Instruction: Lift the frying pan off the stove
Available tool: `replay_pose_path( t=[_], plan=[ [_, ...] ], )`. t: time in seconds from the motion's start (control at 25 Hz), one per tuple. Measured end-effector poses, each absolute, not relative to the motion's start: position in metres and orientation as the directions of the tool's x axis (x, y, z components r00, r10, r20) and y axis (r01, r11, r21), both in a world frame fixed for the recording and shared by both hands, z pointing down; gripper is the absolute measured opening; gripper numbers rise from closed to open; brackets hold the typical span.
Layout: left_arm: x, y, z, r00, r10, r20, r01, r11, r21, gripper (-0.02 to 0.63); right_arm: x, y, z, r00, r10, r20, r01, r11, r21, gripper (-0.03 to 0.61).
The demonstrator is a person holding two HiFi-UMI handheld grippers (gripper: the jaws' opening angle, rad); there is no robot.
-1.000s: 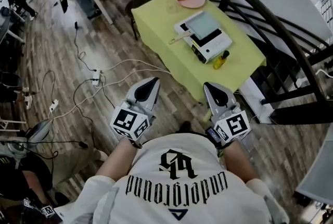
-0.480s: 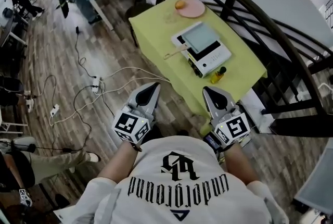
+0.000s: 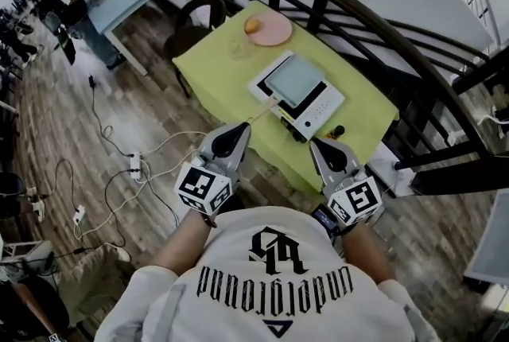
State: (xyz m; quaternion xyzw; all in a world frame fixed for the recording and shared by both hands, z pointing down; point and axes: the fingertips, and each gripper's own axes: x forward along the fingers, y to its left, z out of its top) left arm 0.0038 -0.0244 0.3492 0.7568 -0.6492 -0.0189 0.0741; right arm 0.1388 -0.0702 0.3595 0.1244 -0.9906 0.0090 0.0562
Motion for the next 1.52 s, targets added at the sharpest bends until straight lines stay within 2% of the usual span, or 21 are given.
replay_pose_path(
  t=[0.44,0.72,1.04,1.52],
  plan=[
    [-0.112,-0.087,0.340,0.359,-0.931,0.070,-0.929,-0.349,0.126,0.006,0.021,-0.108,0.351,-0.903,-0.409,0.130,-0.413,0.911,-0.003,0.002],
    [-0.157,-0.119,0.354,0.489,-0.868,0.082,-0.868,-0.474,0.150,0.006,-0.014,-0.135,0.364,-0.825,-0.544,0.152,-0.554,0.832,-0.030,0.002],
    [-0.147,-0.139,0.378,0.650,-0.750,0.125,-0.758,-0.627,0.179,0.006,-0.003,-0.144,0.395,-0.702,-0.674,0.229,-0.702,0.709,-0.069,0.002],
    [-0.114,-0.160,0.469,0.742,-0.611,0.277,-0.670,-0.688,0.279,0.006,0.000,-0.166,0.484,-0.706,-0.625,0.335,-0.706,0.662,-0.252,0.002]
  ],
)
